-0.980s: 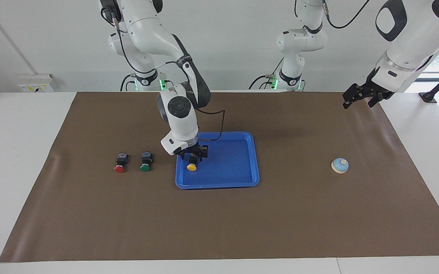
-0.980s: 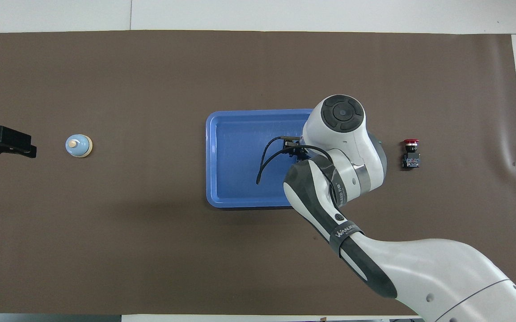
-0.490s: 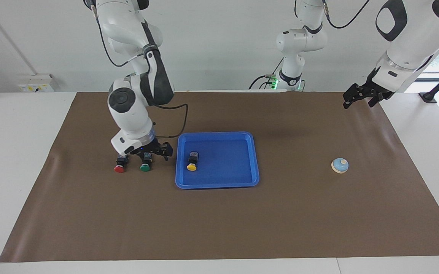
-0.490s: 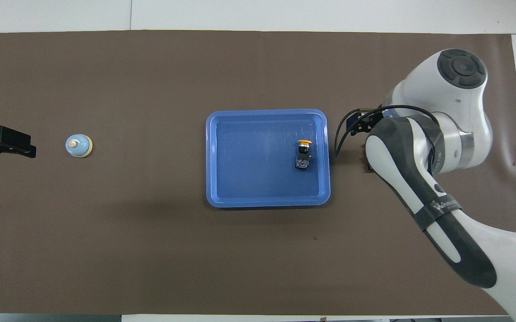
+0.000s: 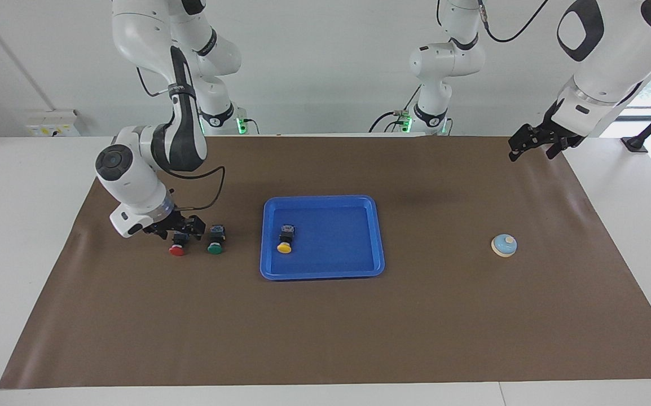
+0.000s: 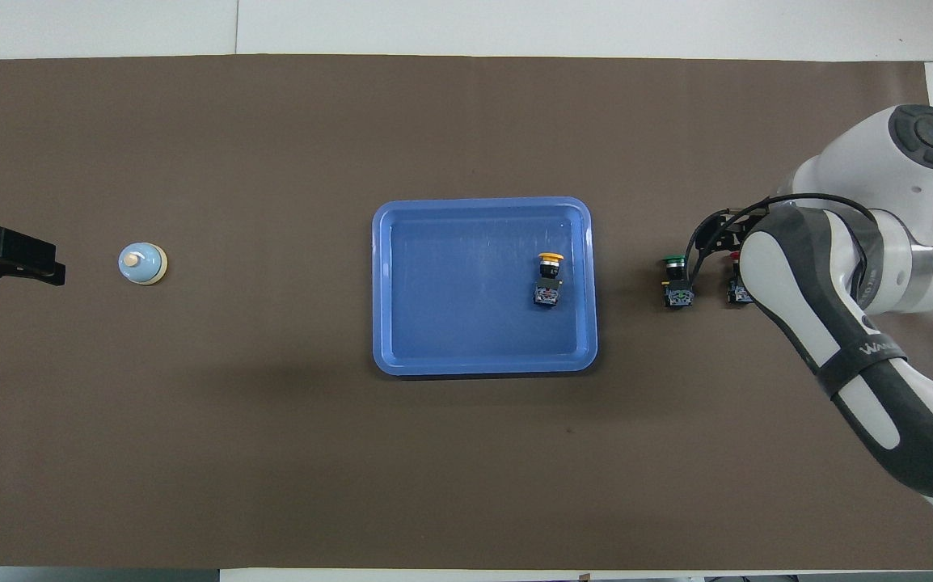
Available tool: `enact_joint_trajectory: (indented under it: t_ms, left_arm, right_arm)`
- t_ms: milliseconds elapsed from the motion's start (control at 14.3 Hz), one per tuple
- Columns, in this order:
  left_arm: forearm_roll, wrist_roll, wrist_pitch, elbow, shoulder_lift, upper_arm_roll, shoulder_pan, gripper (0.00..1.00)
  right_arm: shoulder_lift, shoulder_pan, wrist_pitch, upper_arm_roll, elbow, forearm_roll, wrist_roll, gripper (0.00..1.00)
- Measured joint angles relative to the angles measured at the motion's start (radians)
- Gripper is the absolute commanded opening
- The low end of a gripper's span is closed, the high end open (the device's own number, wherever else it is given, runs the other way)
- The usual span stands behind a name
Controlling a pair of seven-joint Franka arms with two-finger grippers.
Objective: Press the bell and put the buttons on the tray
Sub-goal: 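Move the right gripper back and grasp the red button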
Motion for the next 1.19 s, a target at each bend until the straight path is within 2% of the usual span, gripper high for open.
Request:
enact_joint_trajectory:
  t_ms: [140, 560, 630, 700, 770, 840, 980, 1190]
  left_arm:
    - [0.0, 0.0, 0.0, 0.0, 0.0, 0.0, 0.0, 1.0]
    - [0.0, 0.0, 0.0, 0.0, 0.0, 0.0, 0.0, 1.0]
    - [0.0, 0.0, 0.0, 0.0, 0.0, 0.0, 0.0, 1.0]
    - [0.0, 0.0, 0.0, 0.0, 0.0, 0.0, 0.0, 1.0]
    - [0.0, 0.0, 0.0, 0.0, 0.0, 0.0, 0.0, 1.0]
    - [0.0, 0.0, 0.0, 0.0, 0.0, 0.0, 0.0, 1.0]
    - [0.0, 0.0, 0.0, 0.0, 0.0, 0.0, 0.0, 1.0]
    - [0.0, 0.0, 0.0, 0.0, 0.0, 0.0, 0.0, 1.0]
  right_arm:
    - [-0.014, -0.017, 0.051, 0.0, -0.054, -0.003, -0.037, 1.0]
    - [-0.027, -0.049, 0.141, 0.001, -0.126, -0.003, -0.073, 1.0]
    - [-0.027, -0.049, 0.148, 0.003, -0.133, -0.003, -0.073, 0.92]
    - [-0.027, -0.049, 0.149, 0.003, -0.137, -0.003, -0.073, 0.74]
    - [-0.027, -0.049, 0.15, 0.004, -0.139, -0.003, -0.073, 0.5]
    - [-0.027, -0.049, 0.15, 0.004, -0.139, -0.003, -0.073, 0.31]
    - [-0.027, -0.049, 0.15, 0.004, -0.141, -0.003, -0.073, 0.03]
    - [-0.027, -0.049, 0.158, 0.004, -0.143, -0.003, -0.073, 0.0]
